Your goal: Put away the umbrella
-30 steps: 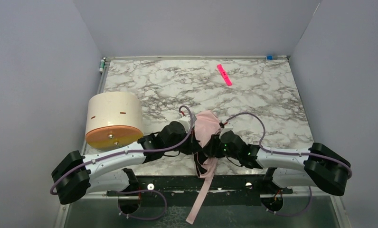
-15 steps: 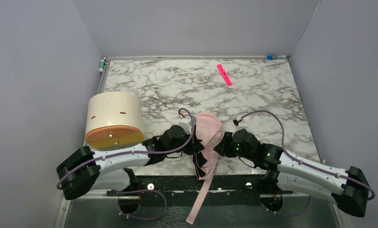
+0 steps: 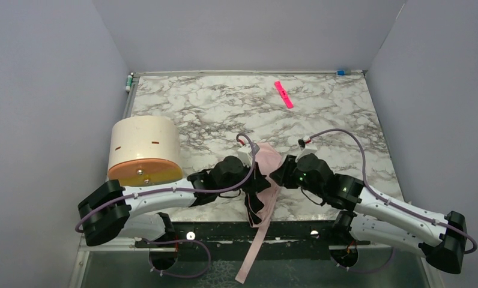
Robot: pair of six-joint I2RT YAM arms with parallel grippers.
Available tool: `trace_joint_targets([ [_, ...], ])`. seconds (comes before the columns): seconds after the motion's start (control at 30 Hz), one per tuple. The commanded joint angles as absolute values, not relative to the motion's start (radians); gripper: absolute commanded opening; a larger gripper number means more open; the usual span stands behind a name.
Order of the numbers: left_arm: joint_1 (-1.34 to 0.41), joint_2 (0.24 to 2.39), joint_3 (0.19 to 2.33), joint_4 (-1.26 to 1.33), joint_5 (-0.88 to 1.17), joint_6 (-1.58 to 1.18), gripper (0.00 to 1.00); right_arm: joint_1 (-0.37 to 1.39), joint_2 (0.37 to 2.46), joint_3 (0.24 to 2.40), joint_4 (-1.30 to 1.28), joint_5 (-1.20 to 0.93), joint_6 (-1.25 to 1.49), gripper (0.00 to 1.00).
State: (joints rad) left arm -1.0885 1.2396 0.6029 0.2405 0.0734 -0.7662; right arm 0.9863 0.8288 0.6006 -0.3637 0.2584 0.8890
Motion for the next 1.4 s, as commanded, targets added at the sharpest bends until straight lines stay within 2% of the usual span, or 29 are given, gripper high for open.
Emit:
trace_joint_targets([
  [0.0,-1.118,1.269,0.592,0.266,0.041,-0.768,0.06,0.982,0.835,0.651,-0.321,0.310,0.861,0.31],
  [0.13,-1.159,1.307,0.546,0.292,0.010,-0.773,0.05,0.982,0.871,0.660,-0.292,0.284,0.845,0.28],
  [0.4,-1.247,1.397,0.438,0.430,-0.051,-0.804,0.03,0.982,0.920,0.604,-0.220,0.232,0.874,0.16],
  [0.87,-1.321,1.511,0.391,0.511,-0.077,-0.831,0.03,0.982,1.053,0.493,-0.061,0.118,0.929,0.13],
  [1.17,-1.343,1.441,0.342,0.511,-0.106,-0.834,0.19,0.982,1.206,0.389,0.052,0.125,0.980,0.12],
  [1.37,-1.369,1.363,0.307,0.494,-0.095,-0.831,0.20,0.982,1.276,0.329,0.093,0.187,1.004,0.10],
])
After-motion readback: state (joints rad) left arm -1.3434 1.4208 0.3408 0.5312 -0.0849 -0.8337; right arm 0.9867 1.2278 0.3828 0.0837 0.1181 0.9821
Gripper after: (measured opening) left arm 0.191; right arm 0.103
